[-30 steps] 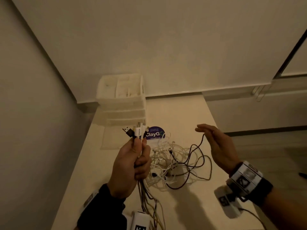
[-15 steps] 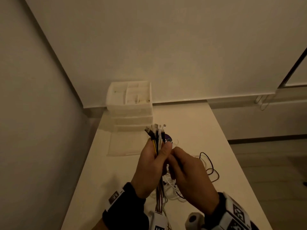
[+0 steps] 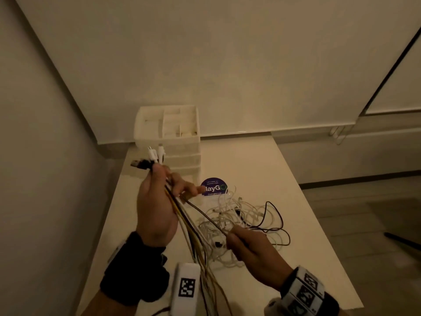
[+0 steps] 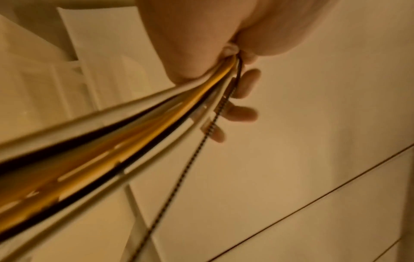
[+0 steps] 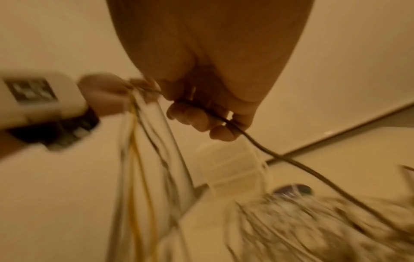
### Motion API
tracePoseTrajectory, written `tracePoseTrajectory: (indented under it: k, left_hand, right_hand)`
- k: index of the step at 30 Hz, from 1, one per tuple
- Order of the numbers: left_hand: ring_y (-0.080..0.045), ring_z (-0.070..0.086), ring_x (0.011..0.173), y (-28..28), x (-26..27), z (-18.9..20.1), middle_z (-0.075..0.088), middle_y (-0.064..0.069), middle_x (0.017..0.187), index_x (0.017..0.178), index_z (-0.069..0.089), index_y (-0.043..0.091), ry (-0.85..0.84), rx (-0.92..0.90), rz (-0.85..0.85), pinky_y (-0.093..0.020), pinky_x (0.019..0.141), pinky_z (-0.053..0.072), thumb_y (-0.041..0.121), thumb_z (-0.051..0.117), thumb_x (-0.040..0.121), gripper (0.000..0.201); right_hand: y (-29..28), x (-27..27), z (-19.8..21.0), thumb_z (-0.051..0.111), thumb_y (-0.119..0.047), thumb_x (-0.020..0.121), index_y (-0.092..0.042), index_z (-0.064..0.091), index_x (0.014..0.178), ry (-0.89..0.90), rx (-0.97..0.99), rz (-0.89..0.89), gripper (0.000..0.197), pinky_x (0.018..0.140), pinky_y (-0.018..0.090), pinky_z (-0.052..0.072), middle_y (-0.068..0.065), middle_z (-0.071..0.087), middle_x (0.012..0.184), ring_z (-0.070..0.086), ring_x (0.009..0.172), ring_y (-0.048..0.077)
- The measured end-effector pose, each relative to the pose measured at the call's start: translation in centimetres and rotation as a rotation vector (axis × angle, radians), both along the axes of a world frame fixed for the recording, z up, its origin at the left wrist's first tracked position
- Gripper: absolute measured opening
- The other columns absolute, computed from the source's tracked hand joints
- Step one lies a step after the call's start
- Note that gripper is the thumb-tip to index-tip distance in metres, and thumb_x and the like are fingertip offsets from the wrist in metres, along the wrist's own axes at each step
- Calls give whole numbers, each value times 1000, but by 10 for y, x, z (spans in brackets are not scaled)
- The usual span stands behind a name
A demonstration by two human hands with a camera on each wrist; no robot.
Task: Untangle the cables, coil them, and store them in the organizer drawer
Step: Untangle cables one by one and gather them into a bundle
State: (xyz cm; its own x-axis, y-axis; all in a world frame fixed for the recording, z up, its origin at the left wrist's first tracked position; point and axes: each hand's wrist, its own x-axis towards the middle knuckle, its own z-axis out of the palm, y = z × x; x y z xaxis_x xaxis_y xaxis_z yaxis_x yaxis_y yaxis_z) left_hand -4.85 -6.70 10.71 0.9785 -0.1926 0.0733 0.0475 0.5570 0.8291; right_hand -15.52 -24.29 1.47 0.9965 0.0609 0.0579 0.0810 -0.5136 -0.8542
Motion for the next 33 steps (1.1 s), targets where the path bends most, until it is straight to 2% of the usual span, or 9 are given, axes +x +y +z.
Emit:
tracePoseTrajectory:
  k: [2, 5, 10, 13, 17, 20, 22, 25, 33]
  left_hand:
    - [-9, 33, 38, 19, 12, 12, 34, 6, 53, 78, 46, 20, -9, -58, -28, -23, 41, 42, 40, 29, 103, 36]
    - [-4, 20, 35, 37, 20, 26, 28, 9, 50, 72, 43, 22, -77, 25, -47, -13, 36, 17, 37, 36, 101, 34]
    - [-9, 28, 36, 27, 1, 9, 39, 9, 47, 71, 60, 21, -245, 617, -98, -19, 36, 27, 25, 69, 86, 18]
    - [-8, 47, 47, 2, -14, -11, 61, 8, 60, 84, 70, 20, -334, 869, -168, -19, 50, 41, 21, 73, 85, 3]
    - [-11, 67, 77, -31, -23, -26, 73, 5, 84, 103, 71, 27, -371, 895, -218, -29, 70, 53, 36, 69, 85, 20]
    - [-9, 64, 71, -42, -22, -28, 71, 5, 80, 104, 70, 22, -404, 895, -144, -26, 64, 49, 29, 64, 91, 15]
    - [-12, 63, 70, -44, -23, -26, 71, 3, 80, 101, 69, 20, -471, 936, -106, -29, 64, 49, 29, 63, 92, 14]
    - [-4, 46, 46, -39, -15, -19, 57, 14, 53, 77, 62, 24, -405, 869, 18, -24, 48, 37, 26, 60, 93, 16]
    - [-10, 21, 34, 12, 19, 18, 28, 5, 44, 80, 51, 9, -143, 493, 298, -18, 37, 22, 22, 53, 99, 23]
  right_hand:
    - [-17, 2, -28, 42, -34, 100, -18, 52, 75, 43, 1, -56, 32, 58, 20, 37, -8, 47, 62, 46, 58, 5]
    - [-39, 11, -50, 45, -42, 97, -20, 46, 67, 70, -16, -167, 37, 59, 24, 36, -12, 44, 58, 42, 55, 2]
    - [-43, 36, -13, 62, -18, 91, -17, 30, 54, 40, 136, -263, 49, 55, 29, 26, 0, 24, 56, 24, 51, 10]
    - [-33, 46, 26, 61, -16, 81, -15, 28, 50, -5, 221, -227, 45, 55, 31, 22, 3, 21, 56, 21, 52, 13]
    - [-17, 46, 62, 60, -31, 82, -11, 46, 50, -43, 419, -84, 40, 54, 31, 20, 11, 24, 55, 20, 54, 20]
    - [-21, 42, 67, 56, -39, 83, 6, 41, 61, -33, 556, -53, 52, 57, 38, 18, 14, 25, 58, 17, 59, 30]
    - [-27, 39, 63, 52, -35, 90, -1, 45, 60, -20, 579, -26, 46, 58, 38, 18, 10, 29, 59, 18, 58, 27]
    - [-35, 35, 50, 45, -29, 94, -17, 55, 61, 18, 555, -9, 36, 54, 31, 19, 13, 31, 63, 25, 54, 16]
    - [-65, 24, -15, 51, -26, 87, -6, 42, 58, 33, 488, -247, 36, 52, 24, 26, 5, 30, 58, 26, 53, 12]
